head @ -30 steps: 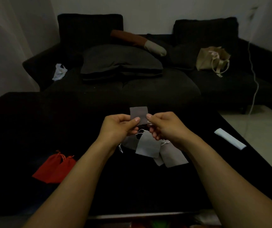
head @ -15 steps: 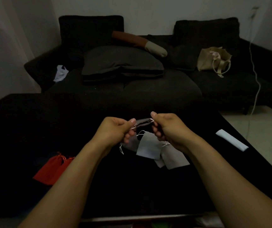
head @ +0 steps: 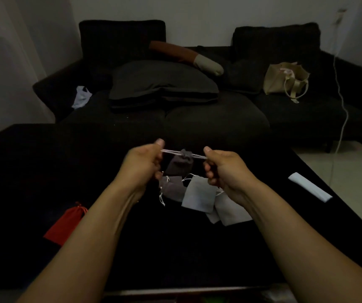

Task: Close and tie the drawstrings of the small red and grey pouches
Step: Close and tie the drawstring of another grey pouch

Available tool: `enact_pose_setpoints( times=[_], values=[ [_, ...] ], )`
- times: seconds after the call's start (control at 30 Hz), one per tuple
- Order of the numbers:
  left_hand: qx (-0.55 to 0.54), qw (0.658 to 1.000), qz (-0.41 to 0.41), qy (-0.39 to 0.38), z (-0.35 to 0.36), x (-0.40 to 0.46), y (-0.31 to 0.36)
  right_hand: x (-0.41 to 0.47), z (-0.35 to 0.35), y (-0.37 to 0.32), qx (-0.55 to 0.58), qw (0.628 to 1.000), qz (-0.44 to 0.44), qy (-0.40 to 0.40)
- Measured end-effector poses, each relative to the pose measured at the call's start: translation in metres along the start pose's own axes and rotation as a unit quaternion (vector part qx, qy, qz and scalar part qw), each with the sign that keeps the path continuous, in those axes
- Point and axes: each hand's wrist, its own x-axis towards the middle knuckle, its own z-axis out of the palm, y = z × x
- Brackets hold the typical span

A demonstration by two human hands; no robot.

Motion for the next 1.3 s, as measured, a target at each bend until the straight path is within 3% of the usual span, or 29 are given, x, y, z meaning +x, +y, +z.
enact_pose_setpoints(
  times=[0.07,0.17,0.27,0.33,0.47,0.53,0.6,0.7,0.8,0.87,1.07,1.3],
  values=[
    [-0.019,0.998,0.006,0.052,-0.006,0.005,0.001,0.003,-0.002,-0.002,0.021,0.999,-0.016,0.019],
    [-0.085,0.995,-0.007,0.042,-0.003,0.003,0.001,0.002,-0.002,-0.004,0.115,0.993,0.012,0.016],
    [-0.188,0.981,-0.042,-0.015,0.006,-0.004,0.003,-0.003,-0.001,-0.007,0.27,0.961,0.058,-0.014],
    [-0.2,0.977,-0.047,-0.05,0.01,-0.007,0.005,-0.003,-0.002,-0.009,0.36,0.93,0.066,-0.044],
    [-0.241,0.958,-0.042,-0.147,0.011,-0.011,0.011,-0.005,0.002,-0.01,0.458,0.882,0.071,-0.088],
    [-0.275,0.94,-0.06,-0.194,0.011,-0.016,0.013,-0.007,0.007,-0.008,0.455,0.882,0.077,-0.099],
    [-0.268,0.942,-0.073,-0.188,0.015,-0.019,0.014,-0.009,0.01,-0.006,0.422,0.897,0.078,-0.105],
    [-0.249,0.964,-0.068,-0.066,0.021,-0.009,0.008,-0.008,0.015,-0.008,0.361,0.927,0.065,-0.082],
    [-0.292,0.954,-0.07,0.013,0.021,0.0,0.007,-0.006,0.022,-0.01,0.304,0.952,0.017,-0.044],
    [-0.284,0.957,-0.063,0.006,0.019,-0.001,0.008,-0.008,0.025,-0.012,0.286,0.957,0.003,-0.051],
    [-0.219,0.968,0.005,-0.122,0.019,-0.013,0.004,-0.015,0.018,-0.013,0.288,0.948,-0.009,-0.134],
    [-0.281,0.958,-0.021,-0.062,0.026,-0.017,-0.001,-0.013,0.021,-0.008,0.333,0.932,-0.006,-0.141]
  ],
)
